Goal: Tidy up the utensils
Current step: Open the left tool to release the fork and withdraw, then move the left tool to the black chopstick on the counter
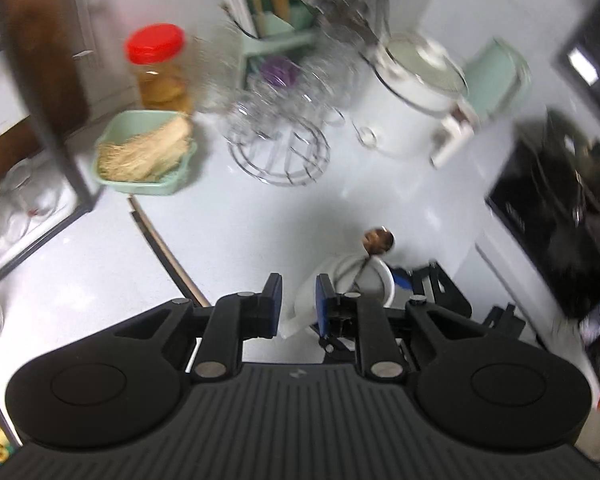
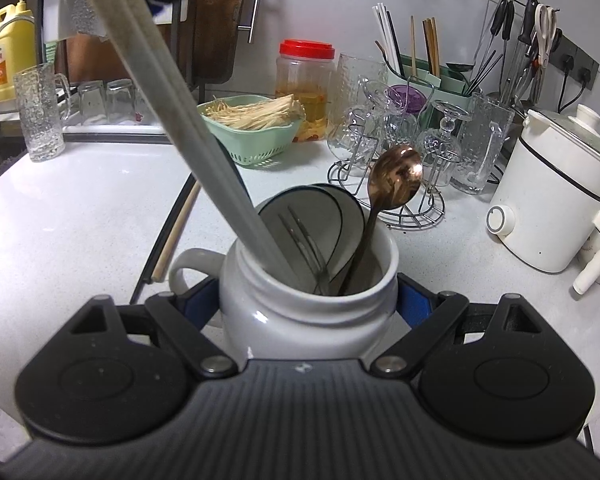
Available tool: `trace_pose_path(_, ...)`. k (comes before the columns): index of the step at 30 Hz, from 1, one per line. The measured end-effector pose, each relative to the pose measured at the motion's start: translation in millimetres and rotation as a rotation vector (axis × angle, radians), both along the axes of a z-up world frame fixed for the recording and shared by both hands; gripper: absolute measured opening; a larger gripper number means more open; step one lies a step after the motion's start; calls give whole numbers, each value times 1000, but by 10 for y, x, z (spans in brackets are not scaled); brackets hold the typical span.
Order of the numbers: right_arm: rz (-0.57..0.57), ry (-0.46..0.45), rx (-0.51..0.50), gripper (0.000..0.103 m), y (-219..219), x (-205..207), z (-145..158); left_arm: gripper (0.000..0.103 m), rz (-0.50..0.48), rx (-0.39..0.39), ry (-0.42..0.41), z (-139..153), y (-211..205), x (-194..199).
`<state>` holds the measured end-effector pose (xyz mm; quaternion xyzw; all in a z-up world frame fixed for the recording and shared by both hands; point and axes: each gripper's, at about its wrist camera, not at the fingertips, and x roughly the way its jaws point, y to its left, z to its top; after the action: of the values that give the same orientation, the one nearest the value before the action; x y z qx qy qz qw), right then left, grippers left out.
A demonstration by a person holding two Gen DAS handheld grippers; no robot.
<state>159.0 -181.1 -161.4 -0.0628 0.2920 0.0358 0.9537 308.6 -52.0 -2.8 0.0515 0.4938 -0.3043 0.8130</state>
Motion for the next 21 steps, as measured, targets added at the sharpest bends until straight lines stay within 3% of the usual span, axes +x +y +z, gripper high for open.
trace_pose_path(5,0,3,1,93,2,-5,1,22,113,-49,-57,-135,261,-155)
trace_pose_path(7,2,4,1,93,-1,-5,5,29,168,-58,-71,-252,354,-219)
trace_pose_path(15,36,12,1,92,-70,-5,5,31,350,-97,-46,-975,639,-498)
trace_pose_path(21,68,8,-3,93,-143,-34,-1,31,454,-76,-35,-1471,602,-601)
